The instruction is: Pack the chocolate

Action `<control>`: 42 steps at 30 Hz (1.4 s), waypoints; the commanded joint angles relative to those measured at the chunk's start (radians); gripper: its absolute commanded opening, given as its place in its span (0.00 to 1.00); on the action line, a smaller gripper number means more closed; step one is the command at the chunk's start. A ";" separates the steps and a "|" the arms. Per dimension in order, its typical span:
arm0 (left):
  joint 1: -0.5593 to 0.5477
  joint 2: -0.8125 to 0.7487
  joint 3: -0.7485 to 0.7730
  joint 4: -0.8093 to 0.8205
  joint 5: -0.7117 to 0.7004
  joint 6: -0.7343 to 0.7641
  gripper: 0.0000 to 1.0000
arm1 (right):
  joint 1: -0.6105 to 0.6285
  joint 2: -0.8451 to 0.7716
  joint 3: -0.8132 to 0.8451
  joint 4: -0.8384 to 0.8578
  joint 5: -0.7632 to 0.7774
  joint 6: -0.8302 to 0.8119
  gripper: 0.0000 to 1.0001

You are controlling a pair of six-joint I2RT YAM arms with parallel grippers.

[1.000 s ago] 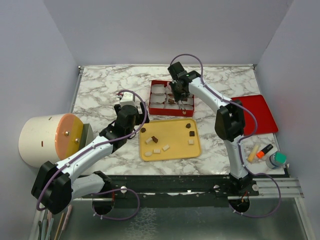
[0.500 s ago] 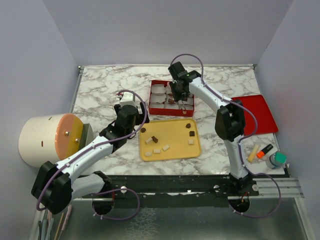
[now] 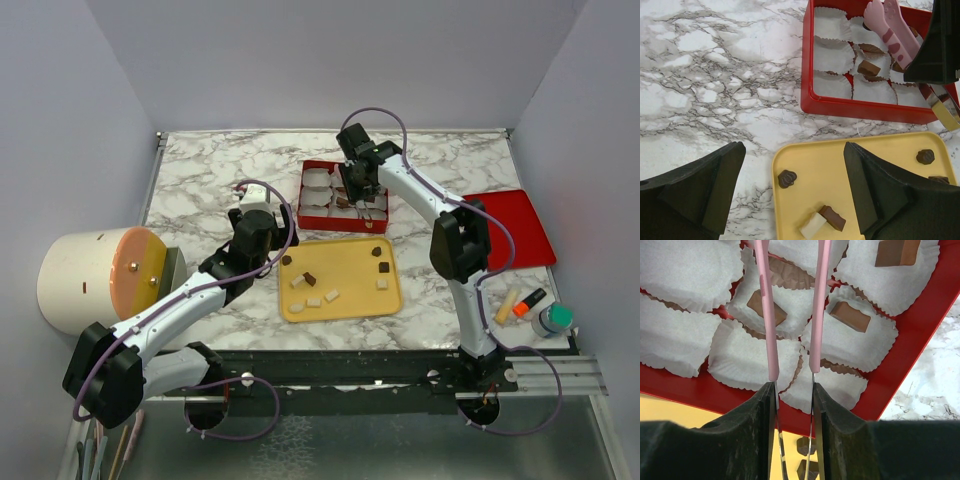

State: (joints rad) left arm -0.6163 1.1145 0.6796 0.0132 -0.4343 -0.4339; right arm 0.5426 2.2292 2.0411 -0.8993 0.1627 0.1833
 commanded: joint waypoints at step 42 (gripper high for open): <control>0.004 -0.002 -0.009 0.011 -0.007 -0.020 0.90 | 0.044 -0.239 -0.218 0.049 -0.034 -0.010 0.26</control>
State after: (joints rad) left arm -0.6163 1.1145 0.6796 0.0132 -0.4339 -0.4473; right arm 0.5556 2.0945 1.8927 -0.8814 0.1307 0.1856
